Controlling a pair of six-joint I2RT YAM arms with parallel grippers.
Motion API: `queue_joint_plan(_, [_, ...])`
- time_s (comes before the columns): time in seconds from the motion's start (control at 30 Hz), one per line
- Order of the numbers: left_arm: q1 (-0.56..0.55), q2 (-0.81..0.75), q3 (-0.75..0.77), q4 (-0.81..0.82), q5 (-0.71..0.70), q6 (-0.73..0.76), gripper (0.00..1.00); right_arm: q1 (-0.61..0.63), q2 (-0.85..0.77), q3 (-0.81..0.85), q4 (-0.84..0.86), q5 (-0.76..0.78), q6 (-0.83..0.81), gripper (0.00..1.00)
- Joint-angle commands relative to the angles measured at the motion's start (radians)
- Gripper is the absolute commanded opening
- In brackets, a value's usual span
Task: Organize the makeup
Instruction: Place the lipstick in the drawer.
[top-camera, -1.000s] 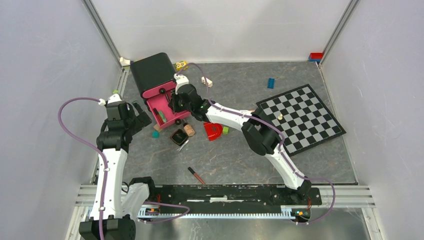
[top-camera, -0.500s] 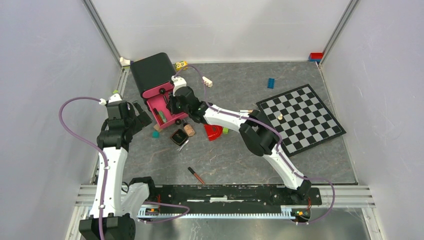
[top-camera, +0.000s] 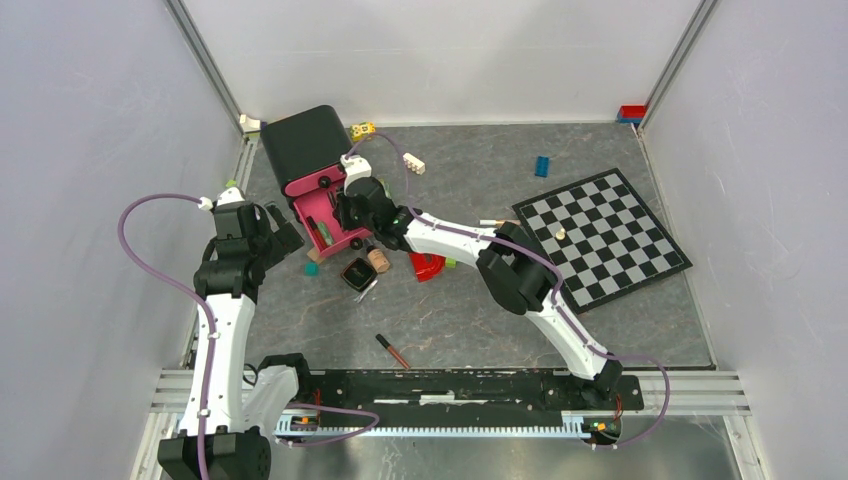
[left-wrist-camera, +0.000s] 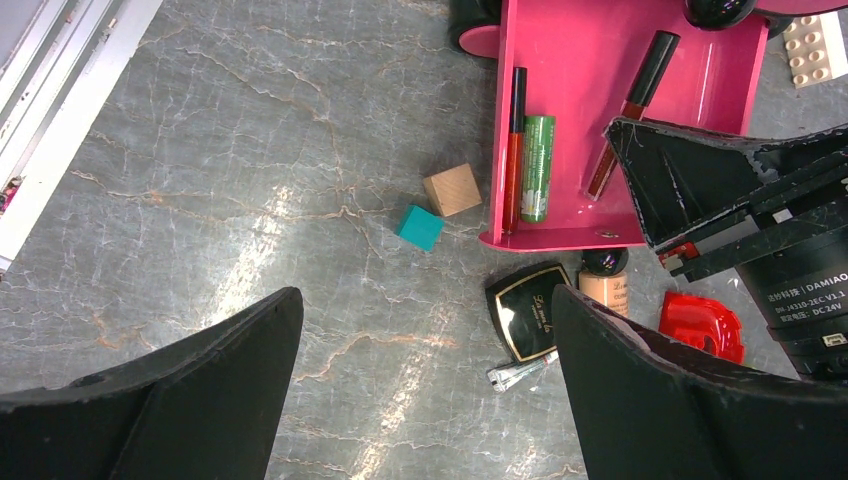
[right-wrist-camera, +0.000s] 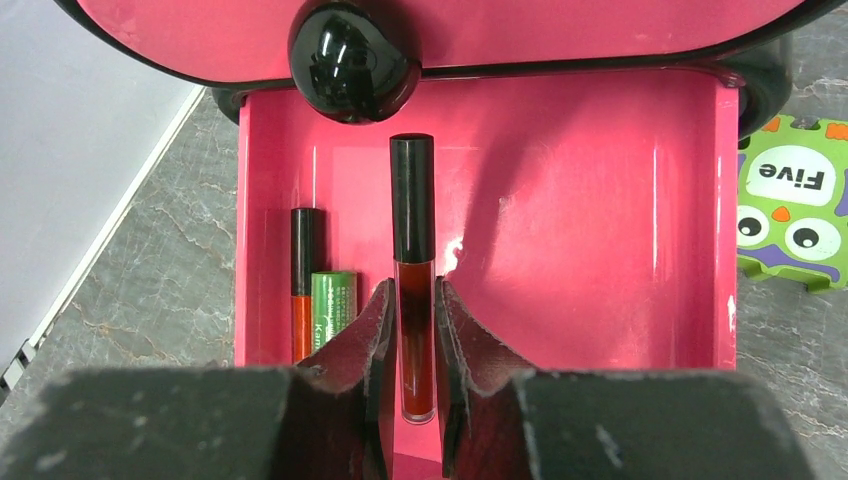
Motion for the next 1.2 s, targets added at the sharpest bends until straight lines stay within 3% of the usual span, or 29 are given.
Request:
queue_joint_plan(0.0, [0.0,-0.004,0.006,0.029,0.005,0.013,1.0,0.009,-0.01,0.021,0.003,0.041,-0.015,0.01])
queue_joint_plan(1.17, [0.001,-0.008,0.006,0.029,0.002,0.012,1.0,0.02,-0.002,-0.007,-0.005,0.044,-0.016,0.05])
